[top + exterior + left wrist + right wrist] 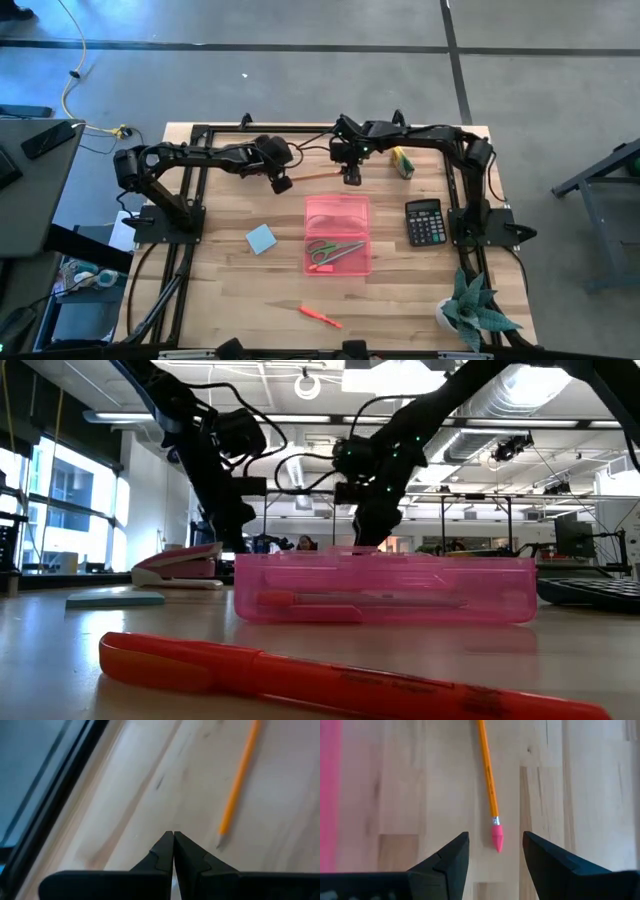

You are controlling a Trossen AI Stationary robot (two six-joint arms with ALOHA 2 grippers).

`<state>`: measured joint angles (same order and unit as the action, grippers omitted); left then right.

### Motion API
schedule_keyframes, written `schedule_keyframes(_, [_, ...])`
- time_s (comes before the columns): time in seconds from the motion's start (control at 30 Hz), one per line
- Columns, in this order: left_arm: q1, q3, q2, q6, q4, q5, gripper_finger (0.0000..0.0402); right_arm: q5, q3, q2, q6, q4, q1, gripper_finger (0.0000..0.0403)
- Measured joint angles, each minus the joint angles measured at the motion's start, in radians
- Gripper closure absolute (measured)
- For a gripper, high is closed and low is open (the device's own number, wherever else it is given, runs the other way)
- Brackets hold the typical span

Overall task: Pack school essentials
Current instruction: Put the orange pencil into the supply box

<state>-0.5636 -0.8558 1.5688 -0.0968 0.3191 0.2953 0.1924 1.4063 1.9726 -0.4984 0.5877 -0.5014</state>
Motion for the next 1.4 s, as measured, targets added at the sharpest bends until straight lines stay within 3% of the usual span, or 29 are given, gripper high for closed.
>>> schedule_keyframes(0.33, [0.001,-0.002,0.000,0.045,0.116,0.025,0.0398,-0.010,0.000,0.077,-0.006,-0.037,-0.003,0.0226])
schedule_keyframes(0.73, [0.001,-0.001,0.000,0.045,0.114,0.016,0.0398,-0.022,0.003,0.118,-0.005,-0.042,-0.004,0.0232])
schedule_keyframes(1.07, [0.001,-0.021,0.001,0.042,0.110,-0.137,0.0398,-0.028,0.003,0.120,0.000,-0.032,-0.004,0.0334])
schedule_keyframes(1.4, [0.001,-0.022,0.001,0.047,0.150,-0.160,0.0398,-0.023,0.003,0.119,0.000,-0.017,-0.018,0.0392])
